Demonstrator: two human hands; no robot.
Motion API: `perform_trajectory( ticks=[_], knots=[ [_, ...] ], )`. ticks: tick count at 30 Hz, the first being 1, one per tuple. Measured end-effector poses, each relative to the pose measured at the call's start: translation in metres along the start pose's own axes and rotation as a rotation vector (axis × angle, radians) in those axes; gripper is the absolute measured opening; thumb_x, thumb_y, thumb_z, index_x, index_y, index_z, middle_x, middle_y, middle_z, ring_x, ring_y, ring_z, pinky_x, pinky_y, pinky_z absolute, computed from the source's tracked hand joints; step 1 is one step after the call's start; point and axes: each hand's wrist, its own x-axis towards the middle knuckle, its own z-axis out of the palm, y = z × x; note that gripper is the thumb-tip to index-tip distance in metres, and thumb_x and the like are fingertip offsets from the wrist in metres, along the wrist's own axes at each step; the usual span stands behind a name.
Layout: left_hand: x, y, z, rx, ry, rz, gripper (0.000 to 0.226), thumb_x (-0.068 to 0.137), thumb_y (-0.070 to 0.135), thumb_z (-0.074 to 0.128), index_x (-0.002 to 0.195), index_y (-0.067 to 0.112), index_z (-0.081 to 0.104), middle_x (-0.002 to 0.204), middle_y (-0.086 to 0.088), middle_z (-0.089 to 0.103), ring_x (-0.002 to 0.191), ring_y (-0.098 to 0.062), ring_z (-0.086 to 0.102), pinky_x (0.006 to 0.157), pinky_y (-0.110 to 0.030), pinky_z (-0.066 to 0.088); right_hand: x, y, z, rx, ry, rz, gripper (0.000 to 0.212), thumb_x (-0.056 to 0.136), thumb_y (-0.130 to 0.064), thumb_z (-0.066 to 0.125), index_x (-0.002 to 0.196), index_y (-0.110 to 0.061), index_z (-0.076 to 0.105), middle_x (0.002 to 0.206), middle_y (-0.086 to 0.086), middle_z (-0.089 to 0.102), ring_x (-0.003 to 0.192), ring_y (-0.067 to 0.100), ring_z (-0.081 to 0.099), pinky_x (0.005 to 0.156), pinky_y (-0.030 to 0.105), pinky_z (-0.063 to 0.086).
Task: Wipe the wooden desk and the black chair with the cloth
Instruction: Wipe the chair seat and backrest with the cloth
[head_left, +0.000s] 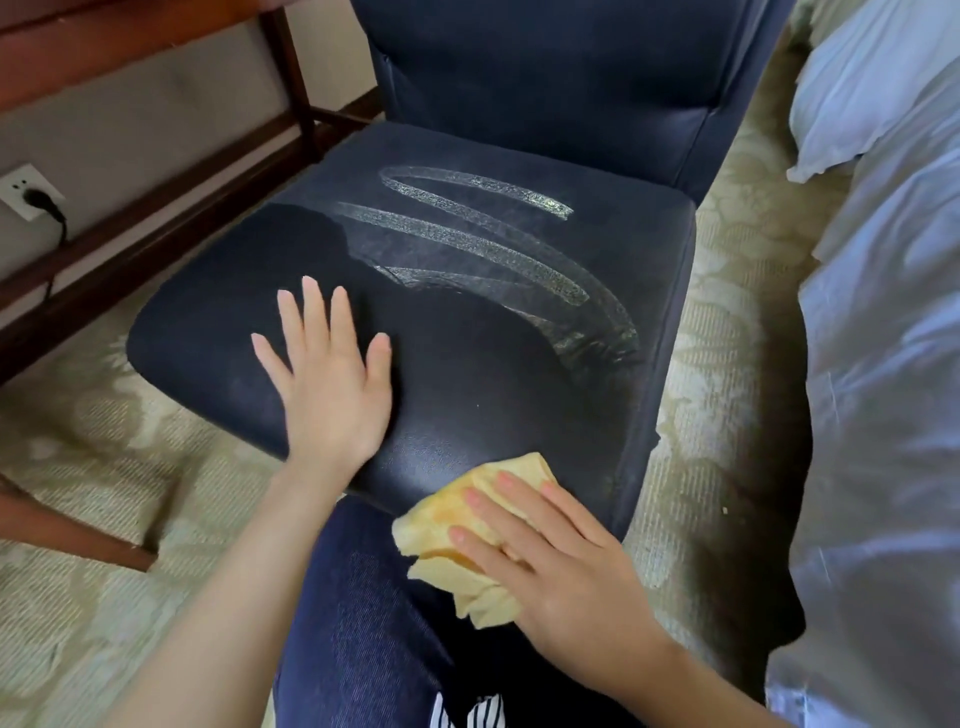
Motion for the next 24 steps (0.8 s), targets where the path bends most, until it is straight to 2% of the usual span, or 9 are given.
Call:
perform_trajectory(
  ticks=[4,6,10,12,17,21,24],
  knots=[
    [-0.017,0.029,0.016,-0.078,-0.024,0.004,0.063,0.098,0.042,0.030,0.151,0.012,0.016,0.160,-0.006,-0.002,0.146,-0.024,-0.013,0.113,-0.053,-0.012,-0.026,0.019,-0.005,0.002,-0.001,0.055,0.043,0.099,-0.031,0.027,0.127,-0.031,0.059,0.138,-0.002,0.050,0.133,0.020,0.040,0.110,0.036,0.030],
    [-0.022,0.034,0.023,-0.025,0.010,0.022,0.063,0.097,0.043,0.031,0.150,0.012,0.018,0.160,-0.008,0.000,0.146,-0.027,-0.012,0.112,-0.055,-0.011,-0.033,0.030,-0.005,0.033,0.004,0.058,0.042,0.098,-0.039,0.030,0.132,-0.030,0.053,0.141,0.000,0.046,0.135,0.021,0.036,0.111,0.039,0.029],
    [-0.022,0.037,0.030,-0.044,0.037,0.023,0.065,0.096,0.044,0.034,0.151,0.012,0.017,0.160,-0.009,0.003,0.147,-0.026,-0.008,0.114,-0.057,-0.003,-0.029,0.056,-0.007,0.139,0.018,0.022,0.042,0.093,-0.042,0.044,0.132,-0.029,0.053,0.141,-0.001,0.047,0.137,0.023,0.036,0.109,0.043,0.032],
    [-0.023,0.038,0.031,-0.058,0.040,0.027,0.065,0.097,0.043,0.035,0.151,0.012,0.017,0.160,-0.009,0.005,0.147,-0.026,-0.007,0.114,-0.056,-0.001,-0.025,0.071,-0.010,0.196,0.026,0.016,0.039,0.095,-0.043,0.041,0.130,-0.029,0.052,0.141,-0.002,0.046,0.137,0.021,0.035,0.110,0.042,0.030],
    [-0.024,0.035,0.031,-0.054,0.061,0.048,0.064,0.096,0.041,0.039,0.150,0.010,0.019,0.159,-0.011,0.007,0.147,-0.026,-0.005,0.114,-0.056,-0.004,-0.003,0.116,-0.018,0.316,0.006,0.089,0.038,0.098,-0.038,0.037,0.125,-0.022,0.059,0.141,-0.004,0.046,0.136,0.017,0.035,0.113,0.034,0.025],
    [-0.024,0.033,0.030,-0.043,0.060,0.039,0.064,0.096,0.040,0.039,0.150,0.010,0.020,0.159,-0.011,0.008,0.147,-0.026,-0.005,0.114,-0.055,-0.006,0.016,0.155,-0.015,0.423,0.002,0.241,0.044,0.093,-0.026,0.039,0.130,-0.005,0.053,0.139,0.005,0.047,0.133,0.024,0.039,0.113,0.039,0.028],
    [-0.024,0.032,0.029,-0.033,0.054,0.038,0.064,0.096,0.040,0.038,0.150,0.011,0.020,0.160,-0.010,0.007,0.147,-0.025,-0.005,0.114,-0.055,-0.006,0.032,0.178,-0.008,0.464,0.043,0.377,0.042,0.096,-0.016,0.044,0.133,0.002,0.046,0.137,0.005,0.043,0.134,0.029,0.037,0.114,0.028,0.022]
  ],
)
